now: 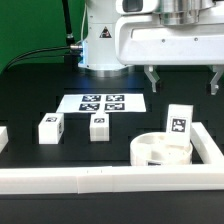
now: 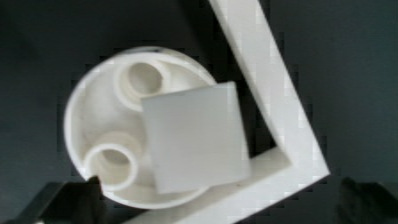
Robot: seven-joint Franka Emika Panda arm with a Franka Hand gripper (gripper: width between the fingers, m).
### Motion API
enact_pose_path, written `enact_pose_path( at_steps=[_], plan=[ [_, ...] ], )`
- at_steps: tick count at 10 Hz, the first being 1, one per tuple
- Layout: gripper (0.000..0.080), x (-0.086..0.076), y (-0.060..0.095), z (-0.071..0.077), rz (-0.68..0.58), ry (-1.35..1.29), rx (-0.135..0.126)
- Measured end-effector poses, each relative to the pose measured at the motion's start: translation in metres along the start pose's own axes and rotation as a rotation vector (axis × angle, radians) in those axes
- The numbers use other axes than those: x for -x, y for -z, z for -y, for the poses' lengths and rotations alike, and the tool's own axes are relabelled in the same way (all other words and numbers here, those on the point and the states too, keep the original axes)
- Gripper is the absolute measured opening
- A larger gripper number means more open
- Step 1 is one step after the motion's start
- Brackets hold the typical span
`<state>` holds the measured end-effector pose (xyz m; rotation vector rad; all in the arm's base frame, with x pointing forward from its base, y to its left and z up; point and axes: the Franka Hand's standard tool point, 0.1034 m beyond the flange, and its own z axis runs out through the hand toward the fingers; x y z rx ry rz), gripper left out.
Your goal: Assemble stool
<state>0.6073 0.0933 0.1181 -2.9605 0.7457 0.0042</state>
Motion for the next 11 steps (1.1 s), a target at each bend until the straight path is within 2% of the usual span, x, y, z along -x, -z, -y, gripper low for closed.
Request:
enact_pose_path(
  at_steps=[2,6,7,8,11],
  plan=[
    [0.0649,-0.007,-0.009,-0.001,-0.022,0.070,-0.010],
    [0.0649,-0.006,-0.009,0.001,-0.022,0.073,-0.010],
    [0.0649,-0.007,-0.016,0.000,-0.037,0.114,-0.015],
    [0.0649,-0.005,-0.024,-0.002,-0.031,0.127,-0.010],
    [0.0649,0.000,-0.028,0.003,-0.025,0.134,-0.007]
  ],
)
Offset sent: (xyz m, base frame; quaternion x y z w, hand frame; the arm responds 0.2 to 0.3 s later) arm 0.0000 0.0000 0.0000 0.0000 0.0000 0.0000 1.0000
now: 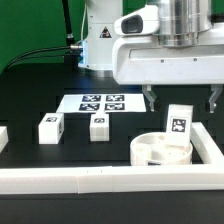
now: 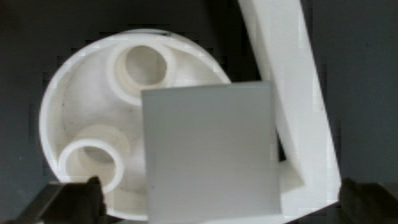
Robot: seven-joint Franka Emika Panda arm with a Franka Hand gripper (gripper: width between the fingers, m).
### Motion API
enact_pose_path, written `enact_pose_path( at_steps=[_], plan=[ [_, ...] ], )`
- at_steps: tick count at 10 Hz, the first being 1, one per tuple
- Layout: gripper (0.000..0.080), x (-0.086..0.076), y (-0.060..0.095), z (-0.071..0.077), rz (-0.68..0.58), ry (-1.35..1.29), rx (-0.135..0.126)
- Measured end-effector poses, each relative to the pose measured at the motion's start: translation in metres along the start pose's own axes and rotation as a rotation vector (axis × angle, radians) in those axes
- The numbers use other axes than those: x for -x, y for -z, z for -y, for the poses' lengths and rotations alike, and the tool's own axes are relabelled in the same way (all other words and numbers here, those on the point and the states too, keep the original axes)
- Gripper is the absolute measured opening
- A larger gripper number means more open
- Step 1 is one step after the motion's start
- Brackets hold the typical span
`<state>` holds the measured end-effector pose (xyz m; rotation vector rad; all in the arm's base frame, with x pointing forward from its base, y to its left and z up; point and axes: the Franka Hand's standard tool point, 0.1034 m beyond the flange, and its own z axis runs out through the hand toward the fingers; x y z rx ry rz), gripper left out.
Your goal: Assemble stool
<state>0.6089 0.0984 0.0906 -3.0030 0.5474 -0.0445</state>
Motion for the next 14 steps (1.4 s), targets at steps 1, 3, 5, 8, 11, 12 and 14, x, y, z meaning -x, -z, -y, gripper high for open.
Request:
enact_pose_path(
  at_steps=[1,3,5,8,11,12,14],
  plan=[
    [0.0649,0.001,-0.001,0.001,0.002,0.002,0.001],
    [0.0649,0.002,-0.003,0.001,0.004,0.009,0.002],
    [0.0355,0.002,-0.003,0.000,0.005,0.011,0.002],
    [0.0336,0.002,-0.003,0.000,0.005,0.005,0.002],
    [0.0336,0.002,-0.003,0.001,0.006,-0.036,0.000],
    [0.0336,0.003,-0.004,0.004,0.001,-0.182,-0.012],
    [0.0337,0.010,-0.005,0.012,-0.040,-0.404,-0.061]
  ],
)
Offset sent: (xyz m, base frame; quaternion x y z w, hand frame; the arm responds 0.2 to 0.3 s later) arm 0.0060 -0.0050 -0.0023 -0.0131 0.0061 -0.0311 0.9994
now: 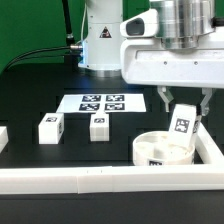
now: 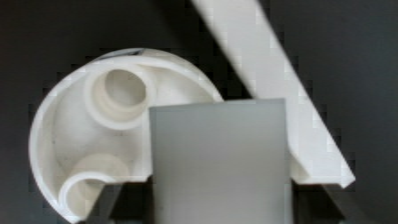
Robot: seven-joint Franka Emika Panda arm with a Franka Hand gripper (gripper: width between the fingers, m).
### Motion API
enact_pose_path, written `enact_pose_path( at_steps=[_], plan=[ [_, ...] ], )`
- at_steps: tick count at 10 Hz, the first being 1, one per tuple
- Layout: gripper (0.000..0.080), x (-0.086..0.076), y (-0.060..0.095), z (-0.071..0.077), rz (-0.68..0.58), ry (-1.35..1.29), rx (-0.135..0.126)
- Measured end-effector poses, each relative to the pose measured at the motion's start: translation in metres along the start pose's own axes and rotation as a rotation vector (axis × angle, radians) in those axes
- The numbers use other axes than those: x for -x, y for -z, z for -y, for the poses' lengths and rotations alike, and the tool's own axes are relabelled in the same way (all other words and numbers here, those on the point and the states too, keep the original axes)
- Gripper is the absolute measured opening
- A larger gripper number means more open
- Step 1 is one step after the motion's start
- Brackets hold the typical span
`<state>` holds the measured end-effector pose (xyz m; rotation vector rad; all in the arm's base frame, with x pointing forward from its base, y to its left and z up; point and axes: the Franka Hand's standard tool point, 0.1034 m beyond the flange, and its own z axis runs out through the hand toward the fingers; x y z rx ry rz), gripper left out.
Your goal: Assemble stool
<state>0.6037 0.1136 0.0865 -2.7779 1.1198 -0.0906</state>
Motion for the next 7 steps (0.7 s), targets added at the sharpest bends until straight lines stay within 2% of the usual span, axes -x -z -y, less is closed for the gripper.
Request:
enact_pose_path(
  at_steps=[2,7],
  plan=[
    [0.0337,0.0083,0.0000,0.0024,-0.041,-0.287,-0.090],
    [0.0337,0.0088,0.0007,0.0024,-0.012,-0.538,-0.120]
  ],
)
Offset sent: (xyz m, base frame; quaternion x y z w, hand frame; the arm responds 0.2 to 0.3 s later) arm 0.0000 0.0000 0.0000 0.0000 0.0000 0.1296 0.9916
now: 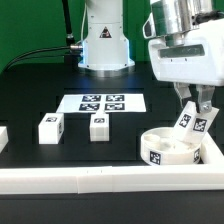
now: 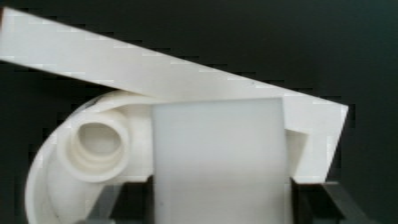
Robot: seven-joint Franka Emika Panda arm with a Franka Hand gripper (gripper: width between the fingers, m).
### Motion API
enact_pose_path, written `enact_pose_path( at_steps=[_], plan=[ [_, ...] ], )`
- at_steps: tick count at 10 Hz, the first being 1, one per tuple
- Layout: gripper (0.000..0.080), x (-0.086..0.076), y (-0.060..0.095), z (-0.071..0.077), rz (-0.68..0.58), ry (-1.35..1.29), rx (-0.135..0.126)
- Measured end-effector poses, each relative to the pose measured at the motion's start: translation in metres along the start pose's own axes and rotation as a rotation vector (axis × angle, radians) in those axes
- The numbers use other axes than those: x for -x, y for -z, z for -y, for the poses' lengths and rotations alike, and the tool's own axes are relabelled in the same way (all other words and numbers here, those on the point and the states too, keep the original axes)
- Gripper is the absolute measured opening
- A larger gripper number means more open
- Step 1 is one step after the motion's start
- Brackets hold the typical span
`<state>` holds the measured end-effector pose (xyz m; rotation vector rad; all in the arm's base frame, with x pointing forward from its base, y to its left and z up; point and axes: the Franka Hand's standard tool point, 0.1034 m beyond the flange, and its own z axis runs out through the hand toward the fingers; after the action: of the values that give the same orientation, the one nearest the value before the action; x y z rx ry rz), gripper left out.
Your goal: Assemble stool
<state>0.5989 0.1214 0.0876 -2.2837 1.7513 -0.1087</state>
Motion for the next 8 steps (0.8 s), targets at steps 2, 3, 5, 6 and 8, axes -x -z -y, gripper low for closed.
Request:
enact_pose_path(
  at_steps=[2,3,5,6,8],
  plan=[
    [0.0337,-0.0082,0.0007,-0.0024,0.015,-0.277,-0.053],
    [0.0337,-0.0063,0.0009,-0.0038,0.013,-0.405,-0.090],
    [0.0337,-0.0024,0.0014,-0.0048,0.019,-0.570,-0.122],
    [0.0337,-0.0017,0.0015,-0.0045,0.018,-0.570,-0.122],
    [0.0337,-0.0045,0.0016,-0.0060,0.029,-0.681,-0.126]
  ],
)
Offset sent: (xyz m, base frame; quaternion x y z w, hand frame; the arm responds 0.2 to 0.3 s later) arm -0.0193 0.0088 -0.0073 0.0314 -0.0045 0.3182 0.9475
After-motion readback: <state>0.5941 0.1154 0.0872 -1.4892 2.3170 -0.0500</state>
